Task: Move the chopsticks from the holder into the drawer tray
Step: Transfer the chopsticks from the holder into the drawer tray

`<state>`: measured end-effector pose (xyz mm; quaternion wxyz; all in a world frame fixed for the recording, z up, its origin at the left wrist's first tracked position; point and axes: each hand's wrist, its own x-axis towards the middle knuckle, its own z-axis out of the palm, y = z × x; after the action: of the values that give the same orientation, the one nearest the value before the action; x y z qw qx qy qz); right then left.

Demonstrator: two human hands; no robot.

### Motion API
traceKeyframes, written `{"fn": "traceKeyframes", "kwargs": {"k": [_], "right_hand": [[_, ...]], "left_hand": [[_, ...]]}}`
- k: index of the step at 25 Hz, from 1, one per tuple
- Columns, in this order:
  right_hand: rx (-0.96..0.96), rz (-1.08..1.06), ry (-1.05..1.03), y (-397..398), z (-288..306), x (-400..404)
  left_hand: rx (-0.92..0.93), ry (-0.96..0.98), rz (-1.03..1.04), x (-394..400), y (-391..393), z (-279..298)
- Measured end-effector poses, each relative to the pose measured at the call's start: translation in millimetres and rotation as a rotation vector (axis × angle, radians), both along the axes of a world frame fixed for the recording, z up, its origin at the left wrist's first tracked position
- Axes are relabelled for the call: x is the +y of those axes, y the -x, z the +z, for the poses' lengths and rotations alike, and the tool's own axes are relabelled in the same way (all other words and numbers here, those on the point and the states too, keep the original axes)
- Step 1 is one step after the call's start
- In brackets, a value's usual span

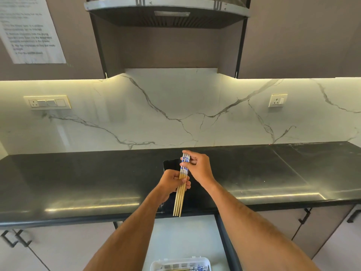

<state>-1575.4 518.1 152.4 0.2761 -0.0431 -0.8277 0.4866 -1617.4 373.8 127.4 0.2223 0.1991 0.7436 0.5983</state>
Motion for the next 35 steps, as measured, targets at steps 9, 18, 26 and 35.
{"fn": "traceKeyframes", "kwargs": {"k": [9,18,26,35], "right_hand": [[0.107,-0.045,0.120,-4.3,19.4,-21.4],[0.160,-0.153,0.405,-20.1,-3.8,-29.6],[-0.113,-0.096,-0.684,-43.5,-18.4,-16.6],[-0.598,-0.008,-1.204,-61.5,-71.8,-43.7]], "left_hand": [[0.047,0.030,-0.091,-9.5,8.4,18.9],[0.194,0.203,-0.070,-32.5,-0.3,-2.4],[0.704,0.813,-0.015,-32.1,5.1,-11.3],[0.938,0.976,-0.190,-24.4,-28.2,-65.1]]}}
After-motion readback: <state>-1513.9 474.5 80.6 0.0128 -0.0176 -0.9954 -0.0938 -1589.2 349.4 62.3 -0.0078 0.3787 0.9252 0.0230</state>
